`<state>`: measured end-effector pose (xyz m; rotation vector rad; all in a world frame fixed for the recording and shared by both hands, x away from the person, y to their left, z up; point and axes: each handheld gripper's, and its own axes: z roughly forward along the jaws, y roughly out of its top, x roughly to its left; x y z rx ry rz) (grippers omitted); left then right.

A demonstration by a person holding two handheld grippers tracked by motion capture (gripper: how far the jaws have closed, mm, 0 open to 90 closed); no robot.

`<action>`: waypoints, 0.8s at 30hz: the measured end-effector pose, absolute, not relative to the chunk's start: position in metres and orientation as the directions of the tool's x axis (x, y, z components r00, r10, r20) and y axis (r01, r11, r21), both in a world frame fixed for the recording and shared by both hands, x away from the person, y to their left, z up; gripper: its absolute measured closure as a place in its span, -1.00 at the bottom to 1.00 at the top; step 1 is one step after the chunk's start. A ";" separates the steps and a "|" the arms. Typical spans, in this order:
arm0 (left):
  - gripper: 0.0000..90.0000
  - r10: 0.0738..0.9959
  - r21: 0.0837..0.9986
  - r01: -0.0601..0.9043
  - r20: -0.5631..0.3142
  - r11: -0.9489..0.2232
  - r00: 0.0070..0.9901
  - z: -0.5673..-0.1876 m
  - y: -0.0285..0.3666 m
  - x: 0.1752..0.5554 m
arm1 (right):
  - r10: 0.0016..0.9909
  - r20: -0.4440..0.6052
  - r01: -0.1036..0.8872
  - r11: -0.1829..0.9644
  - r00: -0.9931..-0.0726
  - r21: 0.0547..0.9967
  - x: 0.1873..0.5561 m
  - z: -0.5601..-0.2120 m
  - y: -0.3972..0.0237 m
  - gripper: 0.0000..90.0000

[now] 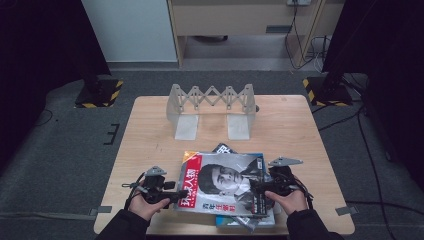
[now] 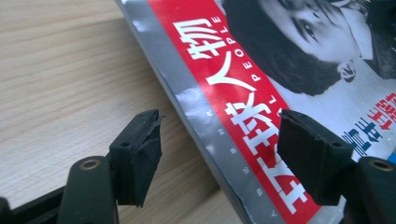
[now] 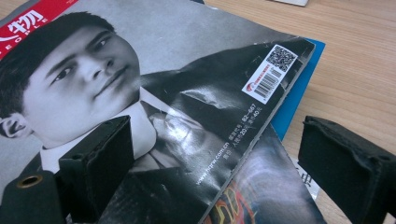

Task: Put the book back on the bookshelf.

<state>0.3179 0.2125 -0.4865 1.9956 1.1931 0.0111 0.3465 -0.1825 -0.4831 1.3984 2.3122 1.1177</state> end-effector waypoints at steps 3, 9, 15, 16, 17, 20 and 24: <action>-0.36 0.734 0.617 0.744 -0.376 -0.257 0.566 -0.489 0.208 0.317 | 0.825 0.201 0.666 0.255 -0.528 0.701 0.347 -0.485 -0.182 -0.77; -0.41 0.713 0.590 0.771 -0.431 -0.241 0.553 -0.493 0.206 0.318 | 0.821 0.203 0.663 0.258 -0.534 0.703 0.347 -0.487 -0.181 -0.79; -0.47 0.694 0.569 0.789 -0.471 -0.232 0.544 -0.497 0.204 0.320 | 0.822 0.214 0.668 0.246 -0.528 0.702 0.347 -0.488 -0.180 -0.81; -0.47 0.688 0.563 0.794 -0.484 -0.229 0.541 -0.498 0.204 0.321 | 0.821 0.213 0.668 0.248 -0.529 0.702 0.347 -0.488 -0.179 -0.81; -0.47 0.683 0.559 0.798 -0.493 -0.226 0.539 -0.498 0.203 0.321 | 0.821 0.217 0.671 0.246 -0.528 0.699 0.347 -0.488 -0.179 -0.82; -0.46 0.668 0.544 0.810 -0.521 -0.220 0.532 -0.501 0.201 0.323 | 0.821 0.212 0.666 0.249 -0.530 0.703 0.347 -0.488 -0.178 -0.83; -0.45 0.656 0.521 0.829 -0.556 -0.204 0.510 -0.503 0.200 0.324 | 0.822 0.214 0.666 0.245 -0.528 0.705 0.347 -0.489 -0.178 -0.83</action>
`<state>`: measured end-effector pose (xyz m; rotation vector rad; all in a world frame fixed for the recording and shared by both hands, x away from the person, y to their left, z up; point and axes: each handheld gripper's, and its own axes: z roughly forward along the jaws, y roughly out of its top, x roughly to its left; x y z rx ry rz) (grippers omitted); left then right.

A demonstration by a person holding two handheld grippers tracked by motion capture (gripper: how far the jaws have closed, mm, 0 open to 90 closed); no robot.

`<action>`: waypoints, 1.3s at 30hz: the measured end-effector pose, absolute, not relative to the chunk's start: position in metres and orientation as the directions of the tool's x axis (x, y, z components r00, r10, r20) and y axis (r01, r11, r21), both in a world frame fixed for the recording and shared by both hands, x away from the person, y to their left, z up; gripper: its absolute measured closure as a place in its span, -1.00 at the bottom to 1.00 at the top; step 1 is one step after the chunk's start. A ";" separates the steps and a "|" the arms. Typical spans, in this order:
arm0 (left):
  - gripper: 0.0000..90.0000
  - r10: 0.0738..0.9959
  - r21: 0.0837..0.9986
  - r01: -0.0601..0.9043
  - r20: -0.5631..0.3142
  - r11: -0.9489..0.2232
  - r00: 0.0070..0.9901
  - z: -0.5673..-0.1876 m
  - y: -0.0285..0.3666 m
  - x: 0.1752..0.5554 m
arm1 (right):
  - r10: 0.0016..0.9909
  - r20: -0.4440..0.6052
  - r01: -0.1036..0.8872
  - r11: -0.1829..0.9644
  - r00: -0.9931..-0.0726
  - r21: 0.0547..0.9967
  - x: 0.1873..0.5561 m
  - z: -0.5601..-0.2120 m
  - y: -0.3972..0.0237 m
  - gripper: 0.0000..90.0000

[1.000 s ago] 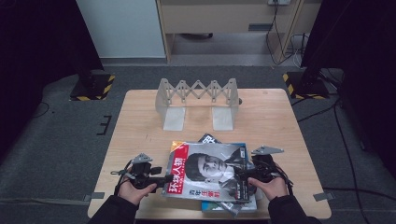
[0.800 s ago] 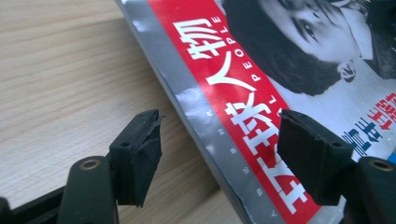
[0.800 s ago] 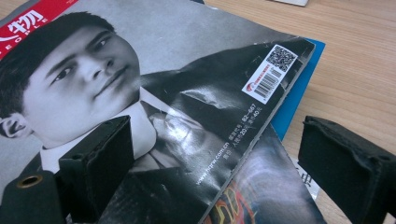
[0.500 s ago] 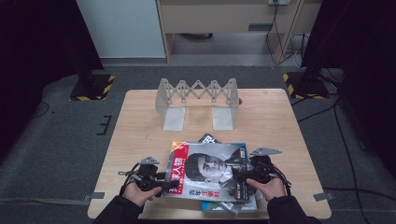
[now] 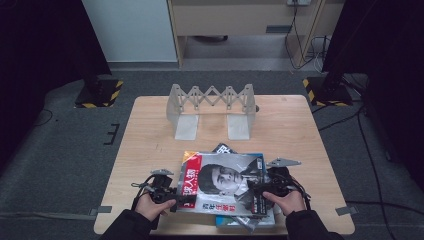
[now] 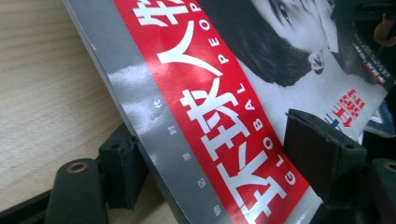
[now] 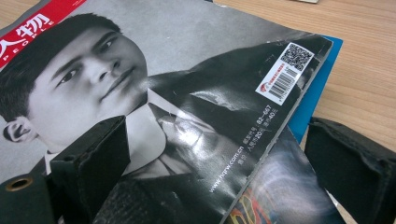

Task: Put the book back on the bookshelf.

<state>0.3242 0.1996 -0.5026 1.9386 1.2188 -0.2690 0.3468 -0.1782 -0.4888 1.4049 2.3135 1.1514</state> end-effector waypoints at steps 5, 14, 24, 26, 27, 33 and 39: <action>-0.25 0.638 0.518 0.833 -0.577 -0.196 0.510 -0.497 0.204 0.324 | 0.820 0.207 0.664 0.253 -0.533 0.704 0.347 -0.490 -0.178 -0.84; 0.05 0.555 0.664 0.742 -0.582 -0.098 0.594 -0.474 0.211 0.321 | 0.818 0.206 0.662 0.258 -0.537 0.703 0.347 -0.491 -0.176 -0.87; 0.37 0.565 0.608 0.784 -0.606 -0.124 0.559 -0.474 0.201 0.327 | 0.815 0.208 0.663 0.260 -0.540 0.702 0.347 -0.492 -0.176 -0.89; 0.50 0.574 0.592 0.798 -0.615 -0.116 0.540 -0.473 0.202 0.328 | 0.814 0.210 0.663 0.260 -0.541 0.702 0.347 -0.491 -0.176 -0.89; 0.56 0.582 0.588 0.801 -0.614 -0.113 0.533 -0.471 0.202 0.329 | 0.813 0.209 0.661 0.261 -0.543 0.704 0.348 -0.491 -0.176 -0.88; 0.71 0.582 0.578 0.812 -0.632 -0.087 0.512 -0.464 0.203 0.331 | 0.816 0.212 0.650 0.242 -0.538 0.721 0.348 -0.488 -0.179 -0.84; 0.78 0.580 0.585 0.809 -0.642 -0.051 0.501 -0.456 0.206 0.333 | 0.835 0.207 0.644 0.211 -0.510 0.736 0.351 -0.483 -0.194 -0.85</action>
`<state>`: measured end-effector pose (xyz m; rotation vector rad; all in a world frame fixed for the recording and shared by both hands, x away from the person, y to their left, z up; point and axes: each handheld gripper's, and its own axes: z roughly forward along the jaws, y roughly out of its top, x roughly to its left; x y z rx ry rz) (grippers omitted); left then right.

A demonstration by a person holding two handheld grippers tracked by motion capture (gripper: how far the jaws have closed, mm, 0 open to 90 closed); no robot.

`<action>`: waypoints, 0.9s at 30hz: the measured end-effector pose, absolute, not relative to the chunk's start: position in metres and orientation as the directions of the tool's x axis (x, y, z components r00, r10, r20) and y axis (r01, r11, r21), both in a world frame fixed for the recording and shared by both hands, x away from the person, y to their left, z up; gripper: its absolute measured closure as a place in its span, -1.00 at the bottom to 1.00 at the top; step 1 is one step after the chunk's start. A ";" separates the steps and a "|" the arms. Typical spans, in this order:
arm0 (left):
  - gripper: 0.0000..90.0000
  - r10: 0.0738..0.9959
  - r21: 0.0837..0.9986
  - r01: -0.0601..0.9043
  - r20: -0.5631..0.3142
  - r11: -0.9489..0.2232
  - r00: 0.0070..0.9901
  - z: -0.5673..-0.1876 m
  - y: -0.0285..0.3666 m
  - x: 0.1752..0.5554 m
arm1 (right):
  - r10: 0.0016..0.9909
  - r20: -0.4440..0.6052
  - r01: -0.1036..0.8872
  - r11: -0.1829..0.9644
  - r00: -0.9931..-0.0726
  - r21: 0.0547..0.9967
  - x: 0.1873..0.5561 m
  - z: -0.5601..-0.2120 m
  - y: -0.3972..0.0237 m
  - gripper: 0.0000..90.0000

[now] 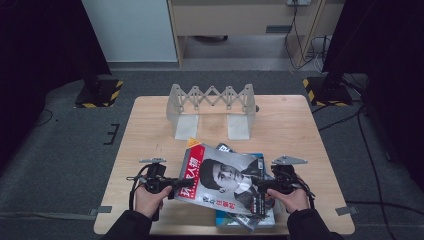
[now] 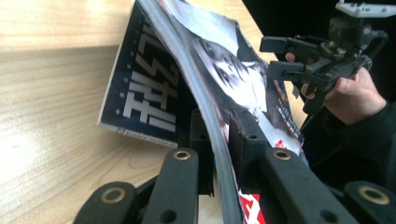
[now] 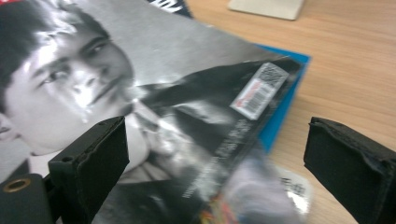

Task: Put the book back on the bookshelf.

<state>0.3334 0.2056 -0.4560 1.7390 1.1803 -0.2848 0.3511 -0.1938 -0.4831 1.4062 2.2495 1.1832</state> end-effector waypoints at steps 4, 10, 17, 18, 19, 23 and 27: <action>0.82 0.580 0.592 0.806 -0.648 -0.025 0.493 -0.450 0.208 0.335 | 0.851 0.197 0.641 0.194 -0.486 0.743 0.353 -0.481 -0.204 -0.85; 0.87 0.582 0.613 0.790 -0.652 0.026 0.486 -0.434 0.215 0.340 | 0.884 0.173 0.639 0.167 -0.434 0.751 0.359 -0.480 -0.226 -0.85; 0.90 0.572 0.626 0.776 -0.665 0.077 0.480 -0.419 0.217 0.348 | 0.912 0.135 0.637 0.158 -0.387 0.754 0.364 -0.482 -0.245 -0.85; 0.90 0.567 0.623 0.777 -0.672 0.086 0.476 -0.418 0.217 0.349 | 0.917 0.130 0.640 0.156 -0.377 0.753 0.365 -0.483 -0.247 -0.85; 0.90 0.567 0.623 0.777 -0.672 0.086 0.476 -0.418 0.217 0.349 | 0.918 0.120 0.640 0.166 -0.378 0.750 0.366 -0.484 -0.250 -0.85; 0.91 0.552 0.620 0.776 -0.689 0.115 0.469 -0.412 0.217 0.354 | 0.928 0.100 0.642 0.168 -0.360 0.749 0.369 -0.486 -0.259 -0.85; 0.90 0.535 0.618 0.772 -0.708 0.150 0.462 -0.405 0.217 0.359 | 0.937 0.081 0.646 0.171 -0.341 0.744 0.372 -0.489 -0.265 -0.85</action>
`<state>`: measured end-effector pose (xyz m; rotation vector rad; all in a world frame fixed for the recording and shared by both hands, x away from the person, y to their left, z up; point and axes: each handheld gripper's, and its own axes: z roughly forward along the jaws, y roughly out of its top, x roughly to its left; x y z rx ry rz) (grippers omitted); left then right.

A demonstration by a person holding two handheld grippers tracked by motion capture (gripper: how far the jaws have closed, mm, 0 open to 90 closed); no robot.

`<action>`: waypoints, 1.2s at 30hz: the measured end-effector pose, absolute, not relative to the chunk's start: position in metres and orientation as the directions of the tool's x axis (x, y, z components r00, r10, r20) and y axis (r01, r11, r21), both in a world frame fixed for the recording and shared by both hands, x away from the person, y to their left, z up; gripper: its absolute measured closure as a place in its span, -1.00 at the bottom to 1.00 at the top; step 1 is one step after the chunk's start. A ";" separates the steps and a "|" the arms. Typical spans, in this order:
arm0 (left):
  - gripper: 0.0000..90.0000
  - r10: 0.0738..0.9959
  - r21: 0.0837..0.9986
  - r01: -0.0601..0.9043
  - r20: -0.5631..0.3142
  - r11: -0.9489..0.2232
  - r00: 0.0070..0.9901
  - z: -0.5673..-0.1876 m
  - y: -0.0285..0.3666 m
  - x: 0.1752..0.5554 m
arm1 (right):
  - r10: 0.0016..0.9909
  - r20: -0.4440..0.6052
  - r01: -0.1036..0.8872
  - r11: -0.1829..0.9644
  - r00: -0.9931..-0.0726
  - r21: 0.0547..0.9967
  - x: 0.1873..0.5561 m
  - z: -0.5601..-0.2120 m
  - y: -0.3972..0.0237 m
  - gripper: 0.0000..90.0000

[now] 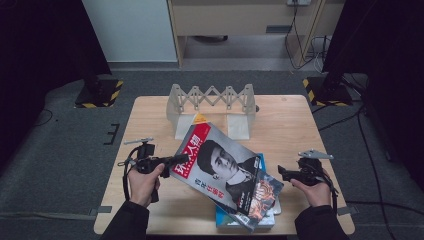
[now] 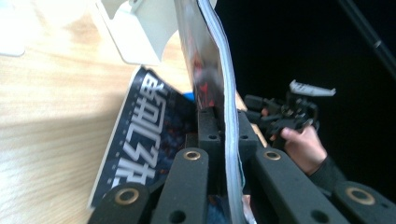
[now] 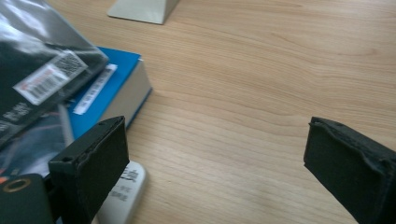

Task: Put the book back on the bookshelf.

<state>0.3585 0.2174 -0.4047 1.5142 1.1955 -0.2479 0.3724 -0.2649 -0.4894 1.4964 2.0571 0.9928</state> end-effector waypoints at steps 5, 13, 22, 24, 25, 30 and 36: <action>0.90 0.521 0.622 0.763 -0.717 0.177 0.464 -0.397 0.218 0.362 | 0.944 0.057 0.658 0.183 -0.325 0.730 0.377 -0.495 -0.273 -0.86; 0.90 0.496 0.647 0.730 -0.718 0.220 0.488 -0.374 0.220 0.367 | 0.955 0.032 0.691 0.190 -0.295 0.698 0.386 -0.507 -0.283 -0.86; 0.90 0.522 0.676 0.685 -0.701 0.271 0.486 -0.360 0.233 0.373 | 0.956 -0.004 0.688 0.213 -0.292 0.694 0.389 -0.512 -0.288 -0.87; 0.90 0.526 0.680 0.678 -0.699 0.278 0.485 -0.358 0.235 0.373 | 0.956 -0.010 0.688 0.217 -0.292 0.692 0.390 -0.513 -0.288 -0.87; 0.90 0.534 0.688 0.664 -0.694 0.293 0.483 -0.354 0.240 0.373 | 0.958 -0.009 0.696 0.215 -0.287 0.685 0.390 -0.514 -0.289 -0.87; 0.90 0.546 0.714 0.625 -0.676 0.317 0.495 -0.343 0.251 0.372 | 0.958 -0.011 0.702 0.219 -0.288 0.677 0.392 -0.518 -0.291 -0.87; 0.90 0.563 0.745 0.568 -0.651 0.349 0.509 -0.329 0.269 0.366 | 0.959 -0.019 0.711 0.222 -0.281 0.667 0.393 -0.522 -0.293 -0.88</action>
